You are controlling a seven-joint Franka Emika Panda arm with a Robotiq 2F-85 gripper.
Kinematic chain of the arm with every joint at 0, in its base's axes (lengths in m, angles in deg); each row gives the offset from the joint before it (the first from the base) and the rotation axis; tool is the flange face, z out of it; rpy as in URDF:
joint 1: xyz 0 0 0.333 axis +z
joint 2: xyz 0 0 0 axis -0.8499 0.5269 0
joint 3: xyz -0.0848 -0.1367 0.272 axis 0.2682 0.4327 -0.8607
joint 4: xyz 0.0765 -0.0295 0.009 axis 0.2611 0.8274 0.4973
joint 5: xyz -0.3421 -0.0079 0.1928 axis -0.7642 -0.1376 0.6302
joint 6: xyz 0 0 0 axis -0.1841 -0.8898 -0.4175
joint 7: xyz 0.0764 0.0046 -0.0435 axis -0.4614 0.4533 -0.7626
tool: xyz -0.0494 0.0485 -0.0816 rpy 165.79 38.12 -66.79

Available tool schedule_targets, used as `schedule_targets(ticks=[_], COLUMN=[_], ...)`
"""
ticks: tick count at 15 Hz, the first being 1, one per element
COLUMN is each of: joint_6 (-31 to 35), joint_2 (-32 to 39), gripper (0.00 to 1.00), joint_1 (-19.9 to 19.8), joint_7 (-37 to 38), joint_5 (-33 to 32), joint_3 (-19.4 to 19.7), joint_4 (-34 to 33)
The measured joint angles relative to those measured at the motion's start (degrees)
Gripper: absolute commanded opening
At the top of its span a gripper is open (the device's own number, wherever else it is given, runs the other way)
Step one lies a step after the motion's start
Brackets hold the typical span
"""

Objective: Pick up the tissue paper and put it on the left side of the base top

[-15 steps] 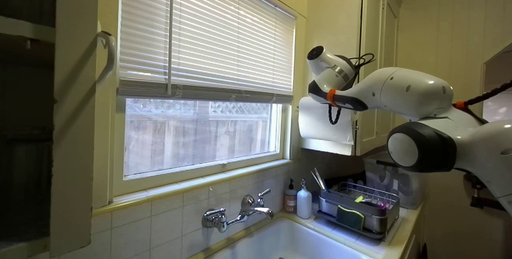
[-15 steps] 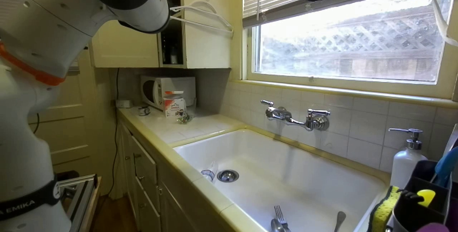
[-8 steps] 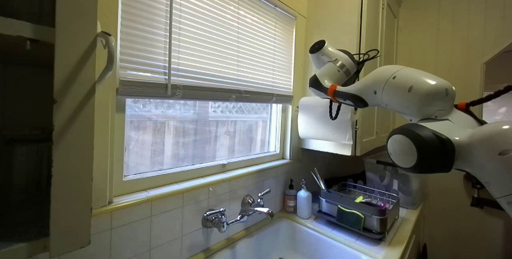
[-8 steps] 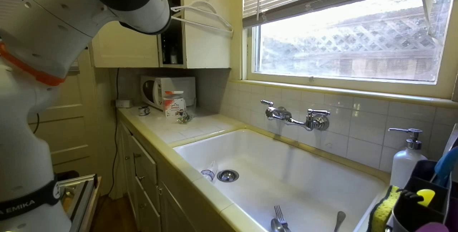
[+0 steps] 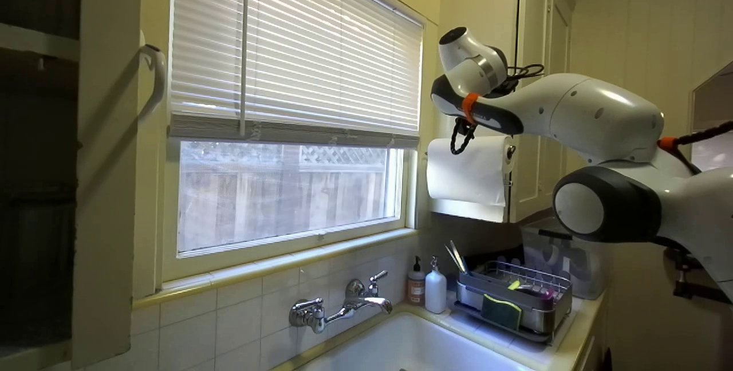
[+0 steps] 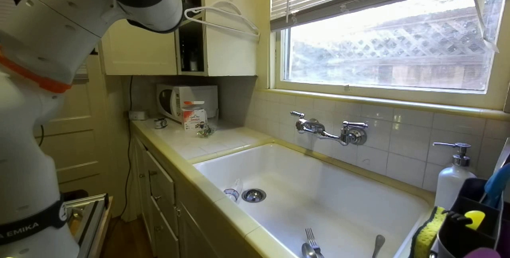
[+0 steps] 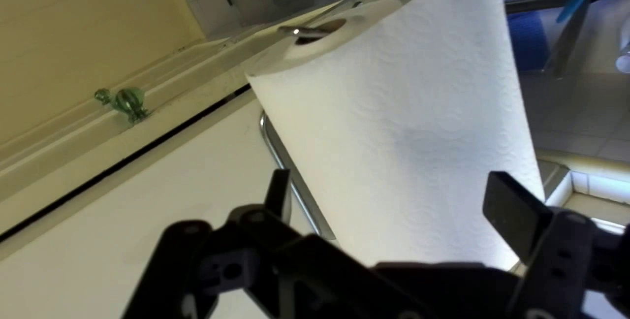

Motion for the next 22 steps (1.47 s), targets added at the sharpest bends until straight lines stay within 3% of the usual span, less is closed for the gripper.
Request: schedule_targets(ticks=[5,7,15,22], joint_6=[-12.14,-12.94,6.18,6.4], joint_2=[-3.41,-4.6,-4.9,-4.6], gripper=[1.0,1.0,1.0,1.0], joint_1=[1.1,0.75,-4.72,-4.73], joint_7=[7.05,6.6,-8.62,-9.03], joint_5=[4.83,7.1,17.12,17.43], joint_3=[0.0,-0.15,-4.3,-4.22], joint_4=[0.05,0.07,0.72,0.33])
